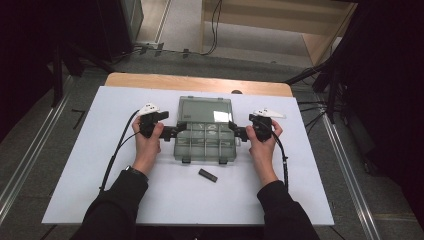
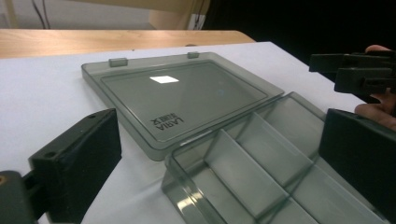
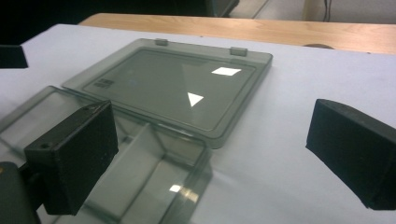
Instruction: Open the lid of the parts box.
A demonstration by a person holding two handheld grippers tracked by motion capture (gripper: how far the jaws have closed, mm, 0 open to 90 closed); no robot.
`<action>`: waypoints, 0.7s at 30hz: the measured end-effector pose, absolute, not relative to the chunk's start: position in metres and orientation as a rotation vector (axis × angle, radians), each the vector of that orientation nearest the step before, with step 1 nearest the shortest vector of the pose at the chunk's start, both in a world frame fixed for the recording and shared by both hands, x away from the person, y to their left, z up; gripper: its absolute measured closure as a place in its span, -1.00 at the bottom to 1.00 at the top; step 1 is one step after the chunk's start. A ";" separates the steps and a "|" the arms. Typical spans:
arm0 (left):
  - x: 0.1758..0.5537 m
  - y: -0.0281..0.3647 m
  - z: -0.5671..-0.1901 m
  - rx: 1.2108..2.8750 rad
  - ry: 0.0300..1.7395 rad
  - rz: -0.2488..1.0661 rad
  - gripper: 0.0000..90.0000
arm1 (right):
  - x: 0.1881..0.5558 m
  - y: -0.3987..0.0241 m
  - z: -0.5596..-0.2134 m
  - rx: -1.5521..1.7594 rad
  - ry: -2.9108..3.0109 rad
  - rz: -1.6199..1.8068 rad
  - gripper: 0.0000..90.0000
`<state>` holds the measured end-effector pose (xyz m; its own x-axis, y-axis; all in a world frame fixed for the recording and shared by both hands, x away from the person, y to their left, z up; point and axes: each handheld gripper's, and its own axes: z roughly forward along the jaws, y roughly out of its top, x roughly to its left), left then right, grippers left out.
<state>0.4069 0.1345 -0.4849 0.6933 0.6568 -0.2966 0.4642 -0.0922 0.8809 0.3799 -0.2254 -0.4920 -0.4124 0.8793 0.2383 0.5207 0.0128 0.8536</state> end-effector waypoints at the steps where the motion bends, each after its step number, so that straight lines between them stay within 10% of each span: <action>1: 0.405 0.135 -0.485 1.729 0.897 0.202 -1.00 | 0.377 -0.224 -0.491 1.422 1.941 1.362 -1.00; 21: 0.356 0.158 -0.479 1.737 0.826 0.254 -1.00 | 0.330 -0.221 -0.479 1.281 1.968 1.399 -1.00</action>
